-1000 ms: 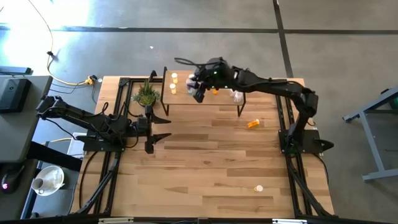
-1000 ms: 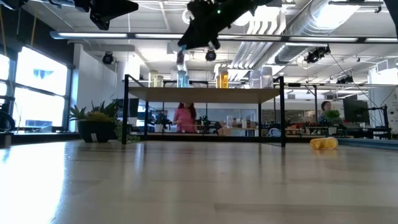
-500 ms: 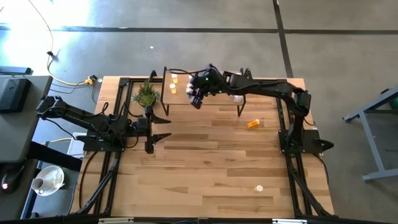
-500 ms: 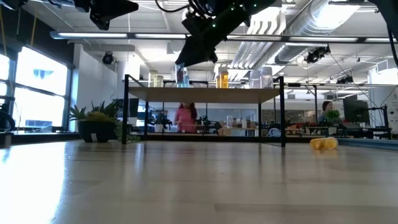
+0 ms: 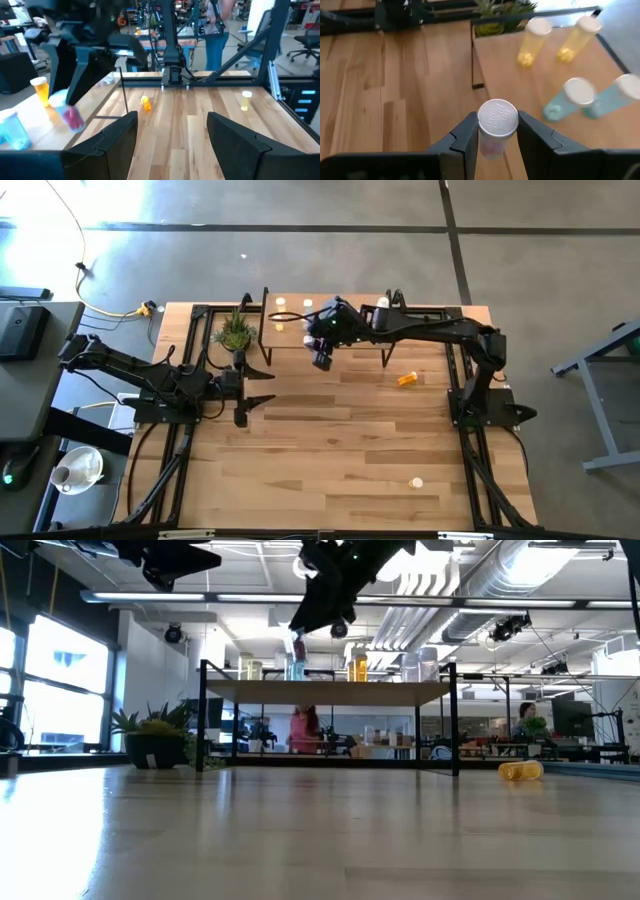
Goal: Pick and place medicine bottles onto shelf by color
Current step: Put the blue pill bottle on the shelf aligned with the other blue pill bottles
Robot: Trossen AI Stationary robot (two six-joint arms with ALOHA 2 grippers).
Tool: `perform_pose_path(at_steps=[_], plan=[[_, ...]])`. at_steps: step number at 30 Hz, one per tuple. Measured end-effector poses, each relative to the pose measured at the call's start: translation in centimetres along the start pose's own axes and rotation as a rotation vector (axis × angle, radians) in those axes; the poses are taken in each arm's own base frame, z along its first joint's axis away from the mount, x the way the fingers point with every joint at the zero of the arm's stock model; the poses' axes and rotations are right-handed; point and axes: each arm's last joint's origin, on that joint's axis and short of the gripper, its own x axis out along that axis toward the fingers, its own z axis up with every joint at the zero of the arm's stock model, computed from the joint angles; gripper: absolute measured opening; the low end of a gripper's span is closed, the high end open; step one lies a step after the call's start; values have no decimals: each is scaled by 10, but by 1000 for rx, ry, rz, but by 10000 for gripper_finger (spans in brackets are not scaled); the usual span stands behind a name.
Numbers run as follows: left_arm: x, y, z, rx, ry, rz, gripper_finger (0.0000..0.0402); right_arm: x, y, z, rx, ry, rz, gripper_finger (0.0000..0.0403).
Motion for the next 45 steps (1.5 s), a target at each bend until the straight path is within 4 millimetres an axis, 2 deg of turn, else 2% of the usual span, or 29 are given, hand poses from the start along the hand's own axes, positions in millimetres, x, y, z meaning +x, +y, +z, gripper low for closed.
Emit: perform_pose_path(at_steps=[6,12,15,21,31,38,45], plan=[[0,0,0,-1,0,12,229,-28,6,8,-13,-43,6,105],[0,0,0,-3,-1,12,229,-39,6,6,-12,-6,9,105],[0,0,0,-2,-1,12,229,-29,8,-5,-6,10,14,105],[0,0,0,-2,0,12,229,1,8,-31,-5,-82,34,105],[0,0,1,-5,-10,12,229,0,-1,-19,5,-235,-21,105],[0,0,1,-11,-11,12,229,11,-12,-23,28,-226,-48,105],[0,1,2,1,-15,21,229,20,-12,-26,9,-216,-28,105]])
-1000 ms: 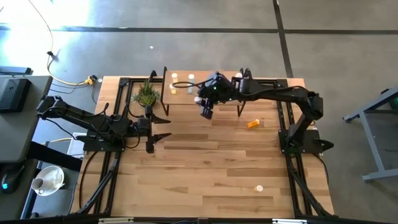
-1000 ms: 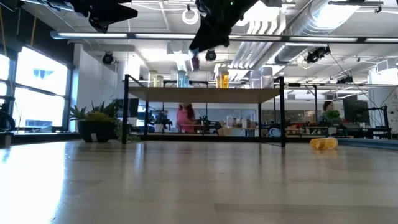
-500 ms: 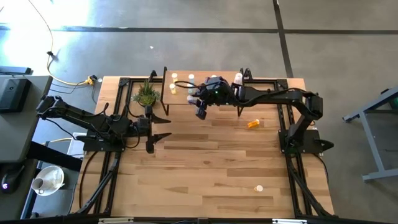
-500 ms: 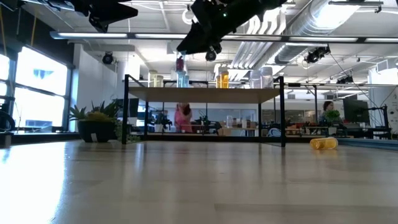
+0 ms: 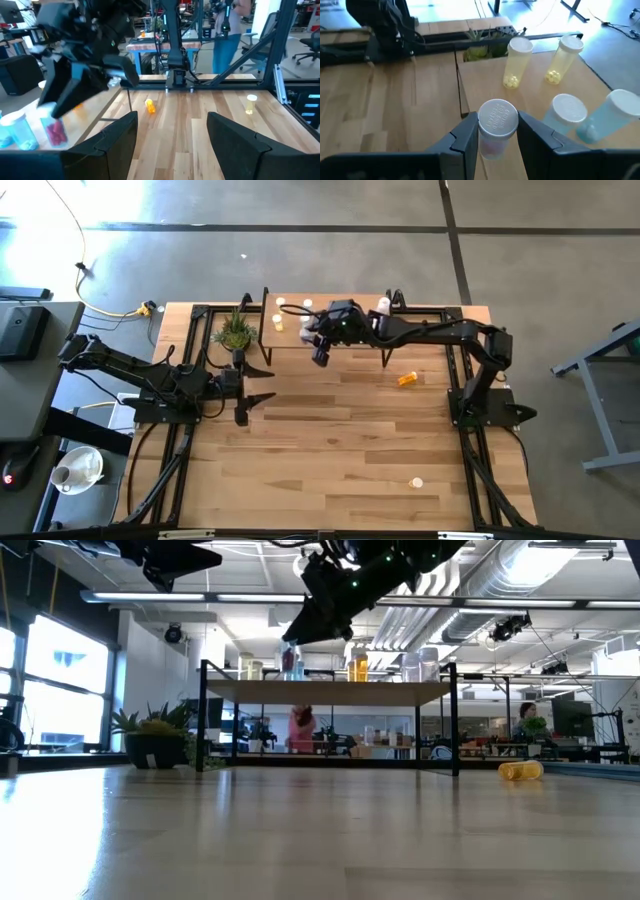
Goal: Pick and place medicine bottles onto shelf by color
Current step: Put the blue pill bottle on the shelf aligned with the other blue pill bottles
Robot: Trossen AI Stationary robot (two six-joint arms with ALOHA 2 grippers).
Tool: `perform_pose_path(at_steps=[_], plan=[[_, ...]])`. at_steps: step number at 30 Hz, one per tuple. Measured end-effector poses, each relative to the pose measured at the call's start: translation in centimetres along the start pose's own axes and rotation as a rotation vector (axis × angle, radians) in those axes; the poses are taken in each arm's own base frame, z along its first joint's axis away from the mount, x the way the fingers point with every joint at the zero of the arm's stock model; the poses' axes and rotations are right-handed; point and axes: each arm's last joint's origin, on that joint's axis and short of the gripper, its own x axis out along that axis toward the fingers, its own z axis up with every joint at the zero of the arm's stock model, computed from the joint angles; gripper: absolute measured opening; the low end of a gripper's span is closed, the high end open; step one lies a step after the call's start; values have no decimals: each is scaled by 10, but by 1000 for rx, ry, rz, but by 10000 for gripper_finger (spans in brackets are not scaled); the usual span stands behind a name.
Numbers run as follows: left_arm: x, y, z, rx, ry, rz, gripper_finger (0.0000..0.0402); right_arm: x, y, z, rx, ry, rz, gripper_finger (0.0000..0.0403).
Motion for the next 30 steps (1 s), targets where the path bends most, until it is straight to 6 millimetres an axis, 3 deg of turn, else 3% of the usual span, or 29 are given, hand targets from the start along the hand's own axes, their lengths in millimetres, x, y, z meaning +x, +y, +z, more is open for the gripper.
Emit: perform_pose_path(at_steps=[13,30], plan=[[0,0,0,2,4,7,229,7,-4,-6,-90,20,2,105],[0,0,-1,3,6,9,229,10,-11,-9,-58,27,2,107]])
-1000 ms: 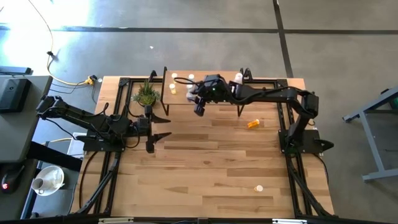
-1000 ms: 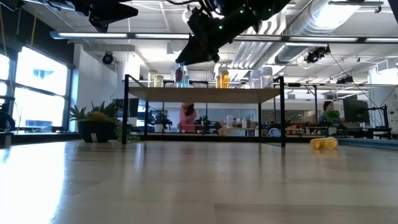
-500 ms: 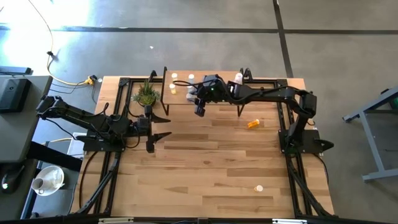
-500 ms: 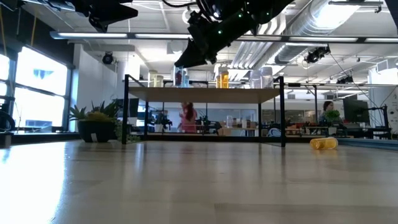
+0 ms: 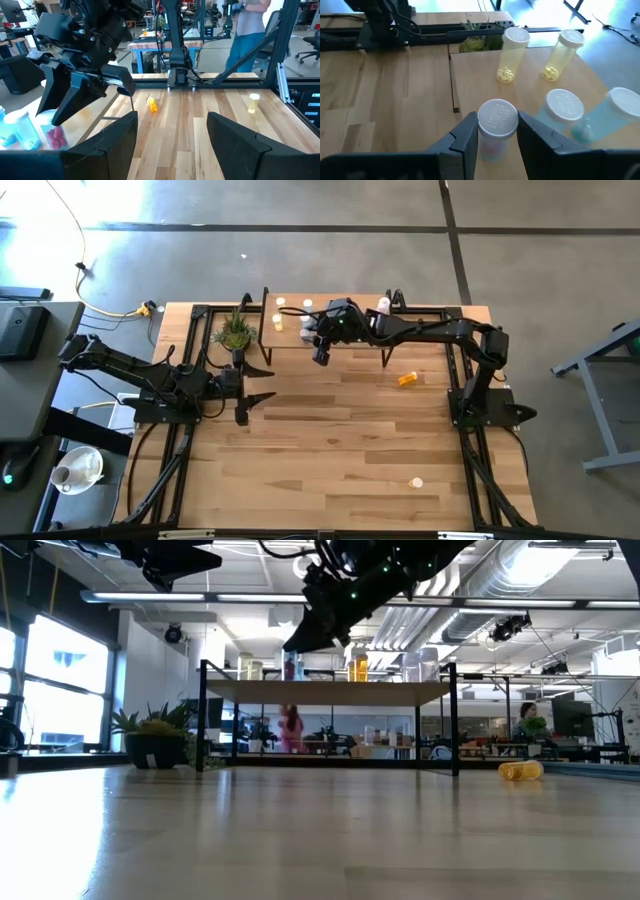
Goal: Pick and place medicine bottles onto shelf by color
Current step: Put the blue pill bottle on the shelf aligned with the other blue pill bottles, then adjust the white pill bottle on the shelf
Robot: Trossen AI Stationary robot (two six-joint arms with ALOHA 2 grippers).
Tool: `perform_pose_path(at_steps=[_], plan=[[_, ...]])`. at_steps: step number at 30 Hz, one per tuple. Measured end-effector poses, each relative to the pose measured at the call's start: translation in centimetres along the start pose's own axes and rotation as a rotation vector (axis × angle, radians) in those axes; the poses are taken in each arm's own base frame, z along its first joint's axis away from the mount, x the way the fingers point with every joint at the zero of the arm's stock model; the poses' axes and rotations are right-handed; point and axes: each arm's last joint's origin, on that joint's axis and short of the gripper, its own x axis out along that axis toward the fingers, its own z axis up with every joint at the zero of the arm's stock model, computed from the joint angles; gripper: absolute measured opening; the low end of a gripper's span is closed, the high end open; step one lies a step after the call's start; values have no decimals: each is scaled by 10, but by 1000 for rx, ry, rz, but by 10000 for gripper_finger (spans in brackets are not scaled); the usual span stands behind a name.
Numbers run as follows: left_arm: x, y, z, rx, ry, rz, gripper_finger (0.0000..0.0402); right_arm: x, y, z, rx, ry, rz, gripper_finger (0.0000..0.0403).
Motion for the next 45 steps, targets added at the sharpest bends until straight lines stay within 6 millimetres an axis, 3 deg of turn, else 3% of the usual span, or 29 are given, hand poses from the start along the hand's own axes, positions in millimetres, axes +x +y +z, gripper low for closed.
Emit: perform_pose_path(at_steps=[36,45], plan=[[0,0,0,0,0,0,229,0,-5,0,53,-1,-54,120],[0,0,0,0,0,0,229,0,-6,0,76,-3,-60,163]])
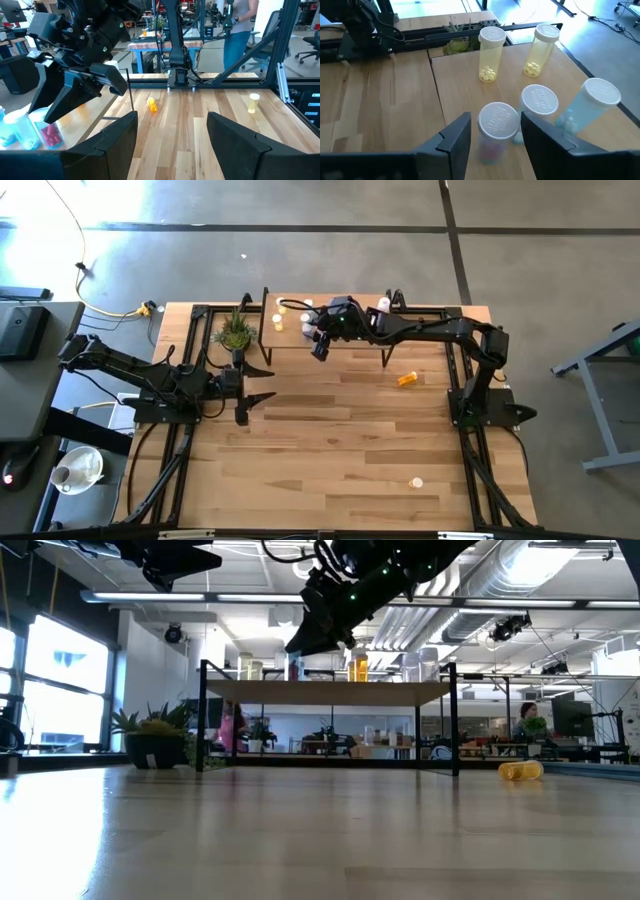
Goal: Pick and place medicine bottles onto shelf by color
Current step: Adjust the white pill bottle on the shelf
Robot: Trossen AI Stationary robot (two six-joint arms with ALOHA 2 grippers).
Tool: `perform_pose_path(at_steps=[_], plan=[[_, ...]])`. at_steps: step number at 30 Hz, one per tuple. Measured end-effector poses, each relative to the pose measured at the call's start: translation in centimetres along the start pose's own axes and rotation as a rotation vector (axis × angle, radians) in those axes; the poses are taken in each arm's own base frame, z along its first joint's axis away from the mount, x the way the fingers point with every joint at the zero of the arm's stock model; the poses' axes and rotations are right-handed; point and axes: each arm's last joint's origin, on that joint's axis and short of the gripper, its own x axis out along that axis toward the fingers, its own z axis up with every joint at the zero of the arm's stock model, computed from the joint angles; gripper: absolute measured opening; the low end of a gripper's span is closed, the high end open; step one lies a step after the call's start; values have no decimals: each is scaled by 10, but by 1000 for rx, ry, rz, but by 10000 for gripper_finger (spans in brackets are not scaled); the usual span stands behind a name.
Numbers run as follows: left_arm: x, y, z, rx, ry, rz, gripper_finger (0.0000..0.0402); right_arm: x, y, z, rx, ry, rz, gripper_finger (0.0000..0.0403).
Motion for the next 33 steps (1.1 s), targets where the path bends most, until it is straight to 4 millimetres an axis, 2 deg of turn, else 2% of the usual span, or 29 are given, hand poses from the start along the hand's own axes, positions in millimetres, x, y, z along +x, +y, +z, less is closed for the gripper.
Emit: perform_pose_path(at_steps=[12,17,22,26,33], plan=[[0,0,0,0,0,0,229,-3,-1,6,-2,-45,-24,167],[0,0,0,0,1,0,229,-13,-2,12,-1,-55,-24,167],[0,0,0,2,3,0,229,-37,-1,24,22,-72,-19,167],[0,0,-1,4,8,-1,229,-66,-2,34,77,-85,-16,167],[0,0,-1,3,8,-1,229,-116,-1,37,173,5,-13,167]])
